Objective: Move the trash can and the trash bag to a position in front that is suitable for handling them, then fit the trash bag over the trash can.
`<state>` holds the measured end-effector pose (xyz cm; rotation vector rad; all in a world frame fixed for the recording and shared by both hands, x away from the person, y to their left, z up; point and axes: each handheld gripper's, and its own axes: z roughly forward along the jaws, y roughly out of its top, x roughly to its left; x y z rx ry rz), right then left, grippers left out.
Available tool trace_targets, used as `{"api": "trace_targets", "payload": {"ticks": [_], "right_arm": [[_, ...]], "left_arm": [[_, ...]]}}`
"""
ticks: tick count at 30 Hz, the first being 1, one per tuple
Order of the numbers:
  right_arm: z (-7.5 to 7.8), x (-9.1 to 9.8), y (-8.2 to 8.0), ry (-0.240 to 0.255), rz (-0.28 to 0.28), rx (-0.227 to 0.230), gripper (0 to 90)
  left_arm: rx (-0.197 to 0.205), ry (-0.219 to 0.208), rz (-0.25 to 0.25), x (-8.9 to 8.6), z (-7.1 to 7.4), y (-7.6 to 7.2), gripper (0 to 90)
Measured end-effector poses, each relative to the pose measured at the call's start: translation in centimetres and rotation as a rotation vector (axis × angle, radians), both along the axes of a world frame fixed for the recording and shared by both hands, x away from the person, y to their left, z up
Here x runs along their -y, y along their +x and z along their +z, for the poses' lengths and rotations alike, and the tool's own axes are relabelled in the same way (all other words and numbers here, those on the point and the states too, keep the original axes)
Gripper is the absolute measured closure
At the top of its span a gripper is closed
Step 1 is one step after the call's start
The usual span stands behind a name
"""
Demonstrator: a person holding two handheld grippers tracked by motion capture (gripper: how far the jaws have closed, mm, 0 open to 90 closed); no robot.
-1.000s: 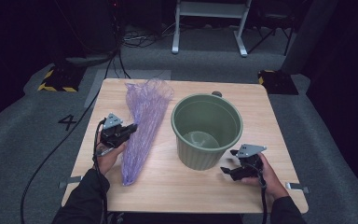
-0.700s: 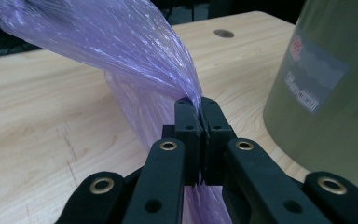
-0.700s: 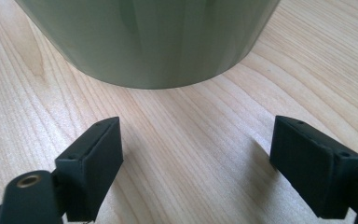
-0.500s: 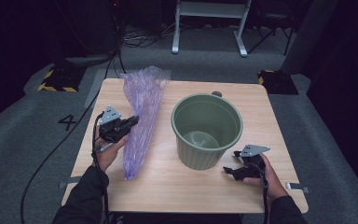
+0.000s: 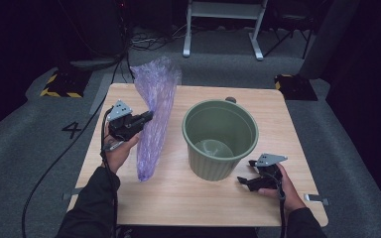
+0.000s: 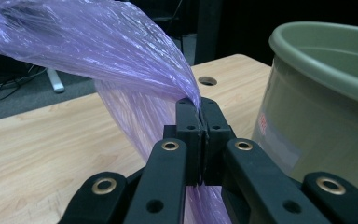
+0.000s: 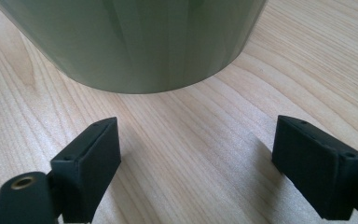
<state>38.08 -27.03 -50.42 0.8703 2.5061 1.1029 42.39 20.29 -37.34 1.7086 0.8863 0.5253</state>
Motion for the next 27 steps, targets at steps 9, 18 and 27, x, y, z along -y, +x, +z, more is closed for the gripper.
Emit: {"api": "trace_targets", "payload": {"ticks": [9, 18, 27], "right_arm": [[0.0, 0.0, 0.0, 0.000, -0.001, 0.000, 15.3], [0.0, 0.0, 0.0, 0.000, 0.001, 0.000, 15.3], [0.0, 0.0, 0.1, 0.001, 0.002, -0.001, 15.3]], "left_arm": [[0.018, -0.021, -0.018, 0.8, 1.4, 0.6, 88.4], [0.058, -0.048, -0.040, 1.9, 4.2, 1.0, 88.5], [0.100, -0.041, -0.070, 4.0, 6.9, 1.0, 88.6]]}}
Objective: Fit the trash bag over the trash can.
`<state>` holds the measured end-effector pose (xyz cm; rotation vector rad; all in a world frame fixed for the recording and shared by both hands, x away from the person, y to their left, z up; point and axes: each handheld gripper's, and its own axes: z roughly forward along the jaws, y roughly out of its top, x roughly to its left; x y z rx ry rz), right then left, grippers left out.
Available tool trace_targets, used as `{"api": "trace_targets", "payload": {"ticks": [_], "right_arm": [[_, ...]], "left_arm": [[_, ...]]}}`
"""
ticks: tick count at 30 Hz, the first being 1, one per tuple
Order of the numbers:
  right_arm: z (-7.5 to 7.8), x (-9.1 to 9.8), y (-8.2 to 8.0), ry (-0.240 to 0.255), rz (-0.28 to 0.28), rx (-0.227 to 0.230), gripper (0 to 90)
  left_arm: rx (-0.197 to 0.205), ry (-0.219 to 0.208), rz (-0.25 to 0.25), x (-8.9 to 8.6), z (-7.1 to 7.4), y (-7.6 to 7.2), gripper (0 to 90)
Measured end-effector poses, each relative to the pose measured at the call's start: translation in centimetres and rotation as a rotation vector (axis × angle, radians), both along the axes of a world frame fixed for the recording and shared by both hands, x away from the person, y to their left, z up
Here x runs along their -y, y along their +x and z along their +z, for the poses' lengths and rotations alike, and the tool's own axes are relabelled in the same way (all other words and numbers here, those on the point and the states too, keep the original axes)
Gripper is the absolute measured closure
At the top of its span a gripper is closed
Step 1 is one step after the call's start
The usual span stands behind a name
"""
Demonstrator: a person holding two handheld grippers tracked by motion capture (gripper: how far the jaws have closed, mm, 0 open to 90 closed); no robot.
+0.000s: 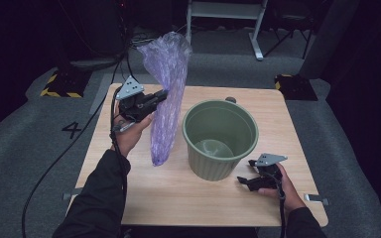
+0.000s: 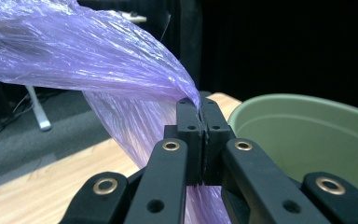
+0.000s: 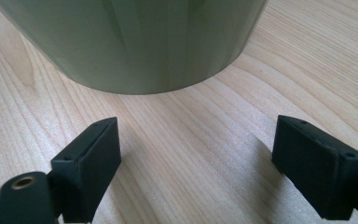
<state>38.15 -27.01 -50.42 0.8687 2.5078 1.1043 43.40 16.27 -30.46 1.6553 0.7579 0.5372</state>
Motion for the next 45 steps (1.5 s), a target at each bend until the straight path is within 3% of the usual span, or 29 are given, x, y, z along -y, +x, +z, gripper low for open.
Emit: {"api": "trace_targets", "payload": {"ticks": [9, 13, 17, 18, 19, 20, 21, 22, 23, 24, 25, 26, 27, 29, 32, 34, 35, 37, 38, 40, 45], "right_arm": [[0.1, 0.1, 0.0, -0.002, 0.002, 0.001, 17.4], [0.7, 0.7, -0.1, 0.034, -0.001, 0.002, 18.9], [3.2, 2.4, -0.4, 0.110, -0.055, 0.050, 18.9], [3.2, 2.4, -0.4, 0.110, -0.055, 0.050, 18.9], [4.5, 3.2, -0.7, 0.148, -0.065, 0.074, 18.9], [4.5, 3.2, -0.7, 0.148, -0.065, 0.074, 18.9], [5.8, 3.9, -1.0, 0.158, -0.086, 0.116, 18.9], [5.8, 3.9, -1.0, 0.158, -0.086, 0.116, 18.9], [7.1, 4.5, -1.3, 0.202, -0.104, 0.152, 19.0], [7.1, 4.5, -1.3, 0.202, -0.104, 0.152, 19.0], [8.4, 4.8, -1.5, 0.246, -0.126, 0.186, 19.7], [9.0, 4.7, -1.6, 0.258, -0.129, 0.203, 19.7], [9.0, 4.7, -1.6, 0.258, -0.129, 0.203, 19.7], [10.8, 4.0, -1.9, 0.242, -0.115, 0.252, 19.7], [12.1, 3.5, -2.0, 0.241, -0.100, 0.277, 19.6], [14.0, 3.1, -2.1, 0.273, -0.071, 0.296, 19.4], [14.0, 3.1, -2.1, 0.273, -0.071, 0.296, 19.4], [15.9, 2.7, -1.7, 0.297, -0.065, 0.306, 19.4], [15.9, 2.7, -1.7, 0.297, -0.065, 0.306, 19.4], [17.3, 1.6, -1.4, 0.267, -0.069, 0.327, 19.5], [18.9, -0.6, -0.6, 0.222, -0.047, 0.334, 20.0]], "left_arm": [[0.028, 0.025, -0.046, 2.6, 1.6, -0.2, 88.6], [0.032, 0.043, -0.076, 4.0, 1.7, -0.4, 88.6], [0.024, 0.064, -0.113, 5.2, 1.4, -0.5, 88.6], [0.024, 0.064, -0.113, 5.2, 1.4, -0.5, 88.6], [0.022, 0.078, -0.125, 5.6, 1.3, -0.5, 88.6], [0.022, 0.078, -0.125, 5.6, 1.3, -0.5, 88.6], [0.022, 0.088, -0.133, 5.8, 1.3, -0.5, 88.6], [0.023, 0.095, -0.137, 6.0, 1.3, -0.5, 88.6], [0.022, 0.102, -0.149, 6.3, 1.3, -0.7, 88.6], [0.022, 0.102, -0.149, 6.3, 1.3, -0.7, 88.6], [0.021, 0.107, -0.160, 6.6, 1.2, -0.8, 88.6], [0.020, 0.109, -0.165, 6.7, 1.1, -0.9, 88.6], [0.020, 0.109, -0.165, 6.7, 1.1, -0.9, 88.6], [0.018, 0.128, -0.187, 7.1, 1.0, -1.1, 88.6], [0.014, 0.135, -0.203, 7.5, 0.9, -1.3, 88.6], [0.011, 0.158, -0.233, 7.9, 0.7, -1.7, 88.6], [0.011, 0.158, -0.233, 7.9, 0.7, -1.7, 88.6], [0.009, 0.177, -0.254, 8.4, 0.4, -2.0, 88.6], [0.008, 0.185, -0.262, 8.5, 0.3, -2.1, 88.6], [0.010, 0.213, -0.285, 9.1, -0.1, -2.5, 88.6], [0.016, 0.250, -0.310, 9.8, -0.4, -3.0, 88.6]]}}
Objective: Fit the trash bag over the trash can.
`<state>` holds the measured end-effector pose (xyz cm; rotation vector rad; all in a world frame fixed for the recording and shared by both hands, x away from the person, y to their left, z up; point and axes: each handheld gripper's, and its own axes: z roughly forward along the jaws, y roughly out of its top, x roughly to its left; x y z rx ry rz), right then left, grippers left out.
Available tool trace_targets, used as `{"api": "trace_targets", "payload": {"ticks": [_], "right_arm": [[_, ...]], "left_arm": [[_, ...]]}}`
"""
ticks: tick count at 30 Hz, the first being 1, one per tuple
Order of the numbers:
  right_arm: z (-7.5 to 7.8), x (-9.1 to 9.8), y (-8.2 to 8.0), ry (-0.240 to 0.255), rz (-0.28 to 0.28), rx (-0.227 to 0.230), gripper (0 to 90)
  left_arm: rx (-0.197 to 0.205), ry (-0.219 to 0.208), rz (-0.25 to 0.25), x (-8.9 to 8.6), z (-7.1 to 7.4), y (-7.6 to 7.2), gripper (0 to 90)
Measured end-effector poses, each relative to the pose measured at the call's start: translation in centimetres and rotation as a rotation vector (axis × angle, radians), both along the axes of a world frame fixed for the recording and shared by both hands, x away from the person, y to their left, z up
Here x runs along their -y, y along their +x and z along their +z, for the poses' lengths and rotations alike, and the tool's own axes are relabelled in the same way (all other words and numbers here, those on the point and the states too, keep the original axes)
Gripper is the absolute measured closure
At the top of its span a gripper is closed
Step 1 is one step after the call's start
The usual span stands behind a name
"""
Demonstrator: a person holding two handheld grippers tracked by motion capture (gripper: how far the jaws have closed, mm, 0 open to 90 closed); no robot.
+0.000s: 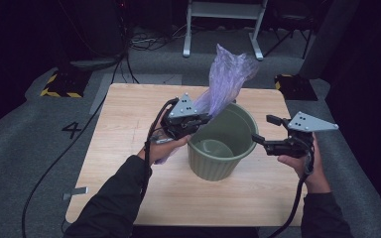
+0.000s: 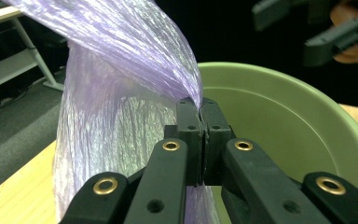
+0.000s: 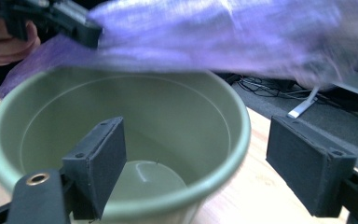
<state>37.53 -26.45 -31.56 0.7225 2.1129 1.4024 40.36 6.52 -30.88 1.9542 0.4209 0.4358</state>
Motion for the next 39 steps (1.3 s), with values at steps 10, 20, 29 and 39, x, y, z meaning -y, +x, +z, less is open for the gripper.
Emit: {"api": "trace_targets", "payload": {"ticks": [10, 20, 29, 39], "right_arm": [[1.3, -1.9, 1.0, 0.026, 0.025, 0.004, 18.9], [1.6, -4.7, 0.7, -0.105, 0.039, 0.075, 16.5], [0.1, -5.8, 1.3, -0.219, 0.070, 0.079, 32.5], [-0.8, -6.7, 0.9, -0.292, 0.074, 0.153, 83.7]], "left_arm": [[0.046, 0.085, -0.027, 0.7, -0.9, -1.5, 88.6], [0.065, 0.132, -0.069, 0.9, -1.7, -2.4, 88.7], [0.050, 0.118, -0.084, 0.7, -2.1, -2.4, 88.7], [0.035, 0.097, -0.077, 0.3, -2.1, -2.5, 84.7]]}}
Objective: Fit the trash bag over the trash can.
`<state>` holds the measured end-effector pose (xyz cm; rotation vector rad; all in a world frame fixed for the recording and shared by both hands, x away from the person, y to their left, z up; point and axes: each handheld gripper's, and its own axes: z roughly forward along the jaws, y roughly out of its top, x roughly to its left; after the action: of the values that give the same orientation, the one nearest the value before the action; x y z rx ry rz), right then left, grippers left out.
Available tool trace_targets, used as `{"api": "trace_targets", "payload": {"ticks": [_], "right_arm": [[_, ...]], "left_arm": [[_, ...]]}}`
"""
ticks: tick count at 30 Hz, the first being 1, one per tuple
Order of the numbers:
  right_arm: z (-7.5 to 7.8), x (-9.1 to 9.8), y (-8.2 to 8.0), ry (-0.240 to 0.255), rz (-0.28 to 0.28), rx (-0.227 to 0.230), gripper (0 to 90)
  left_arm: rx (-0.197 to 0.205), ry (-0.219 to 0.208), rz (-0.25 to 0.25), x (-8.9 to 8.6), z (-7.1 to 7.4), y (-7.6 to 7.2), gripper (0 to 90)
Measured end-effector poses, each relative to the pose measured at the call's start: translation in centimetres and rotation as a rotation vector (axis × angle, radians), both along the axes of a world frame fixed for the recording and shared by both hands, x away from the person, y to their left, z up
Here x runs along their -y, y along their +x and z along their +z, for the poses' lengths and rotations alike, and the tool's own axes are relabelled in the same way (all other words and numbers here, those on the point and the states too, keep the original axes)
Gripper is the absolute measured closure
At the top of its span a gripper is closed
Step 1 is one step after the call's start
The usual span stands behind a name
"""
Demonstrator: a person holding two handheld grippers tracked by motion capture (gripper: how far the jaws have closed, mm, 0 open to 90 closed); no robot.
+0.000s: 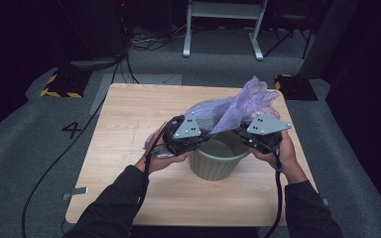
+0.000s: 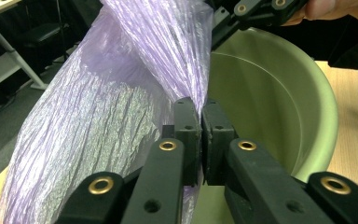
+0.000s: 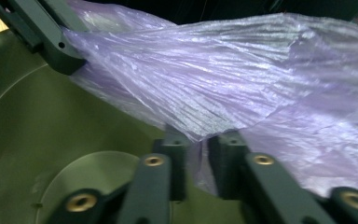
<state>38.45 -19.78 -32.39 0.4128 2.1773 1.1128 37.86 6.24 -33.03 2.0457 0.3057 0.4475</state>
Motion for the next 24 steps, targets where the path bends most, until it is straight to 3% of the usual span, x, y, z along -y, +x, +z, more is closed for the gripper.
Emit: {"api": "trace_targets", "payload": {"ticks": [2, 5, 6, 7, 9, 10, 13, 17, 19, 24], "right_arm": [[0.0, 0.1, -0.1, 0.005, 0.000, 0.006, 86.8], [0.2, 0.5, -0.4, 0.024, -0.010, 0.026, 90.0], [0.2, 0.5, -0.4, 0.024, -0.010, 0.026, 90.0], [0.3, 0.8, -0.5, 0.031, -0.027, 0.036, 90.0], [0.3, 0.9, -0.5, 0.037, -0.033, 0.041, 90.0], [0.3, 1.4, -0.6, 0.057, -0.050, 0.048, 90.0], [0.4, 2.1, -0.6, 0.082, -0.074, 0.055, 90.0], [0.5, 2.9, -0.6, 0.101, -0.113, 0.062, 90.0], [0.5, 3.9, -0.6, 0.138, -0.138, 0.062, 90.0], [0.4, 5.3, -0.6, 0.165, -0.169, 0.065, 90.0]], "left_arm": [[-0.001, 0.000, 0.001, -0.1, 0.0, 0.0, 81.3], [-0.037, -0.019, 0.004, -0.7, 0.2, -0.1, 61.7], [-0.047, -0.021, 0.003, -1.0, 0.3, -0.1, 61.7], [-0.061, -0.030, 0.012, -1.3, 0.4, -0.1, 50.8], [-0.074, -0.033, 0.033, -1.7, 0.5, -0.2, 47.8], [-0.080, -0.037, 0.042, -2.3, 0.6, -0.4, 39.0], [-0.090, -0.052, 0.071, -3.4, 0.6, -0.6, 30.6], [-0.104, -0.067, 0.072, -4.5, 0.3, -0.8, 26.1], [-0.101, -0.064, 0.082, -5.1, 0.1, -1.0, 25.8], [-0.108, -0.067, 0.096, -6.2, -0.1, -1.2, 27.6]]}}
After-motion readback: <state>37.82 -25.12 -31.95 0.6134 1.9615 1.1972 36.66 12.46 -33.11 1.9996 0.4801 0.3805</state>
